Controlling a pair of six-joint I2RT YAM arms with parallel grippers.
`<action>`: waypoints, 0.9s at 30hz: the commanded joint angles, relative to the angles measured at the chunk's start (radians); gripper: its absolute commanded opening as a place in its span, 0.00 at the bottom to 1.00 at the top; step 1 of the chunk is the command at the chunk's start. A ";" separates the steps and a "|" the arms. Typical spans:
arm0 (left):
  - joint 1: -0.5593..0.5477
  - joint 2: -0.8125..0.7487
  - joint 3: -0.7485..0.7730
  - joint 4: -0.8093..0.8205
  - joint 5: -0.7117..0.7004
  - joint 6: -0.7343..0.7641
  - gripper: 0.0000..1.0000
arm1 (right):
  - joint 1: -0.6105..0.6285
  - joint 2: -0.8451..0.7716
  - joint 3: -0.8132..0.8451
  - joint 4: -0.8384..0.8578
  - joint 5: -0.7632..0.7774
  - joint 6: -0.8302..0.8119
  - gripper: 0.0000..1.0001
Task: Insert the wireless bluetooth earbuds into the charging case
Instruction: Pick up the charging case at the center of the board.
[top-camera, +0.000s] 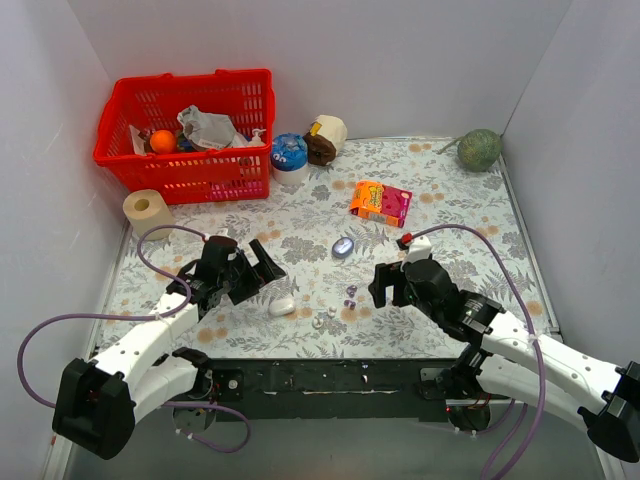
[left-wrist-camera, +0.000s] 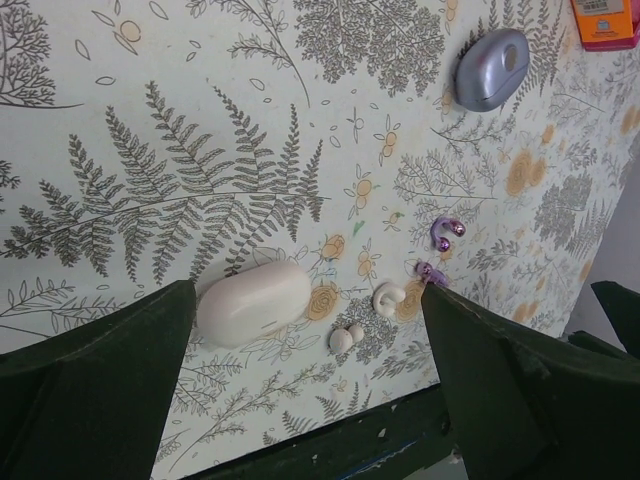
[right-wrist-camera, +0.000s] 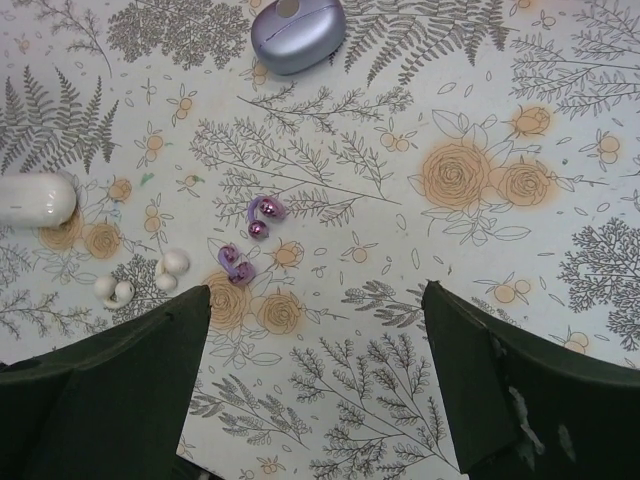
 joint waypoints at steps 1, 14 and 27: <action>-0.002 -0.037 0.010 -0.056 -0.046 -0.003 0.98 | 0.001 0.003 -0.012 0.059 -0.071 0.001 0.94; -0.179 -0.148 0.012 -0.303 -0.308 -0.319 0.98 | 0.001 0.041 -0.044 0.101 -0.129 -0.001 0.92; -0.450 0.109 0.141 -0.389 -0.543 -0.526 0.98 | 0.001 -0.002 0.006 0.032 -0.166 -0.028 0.91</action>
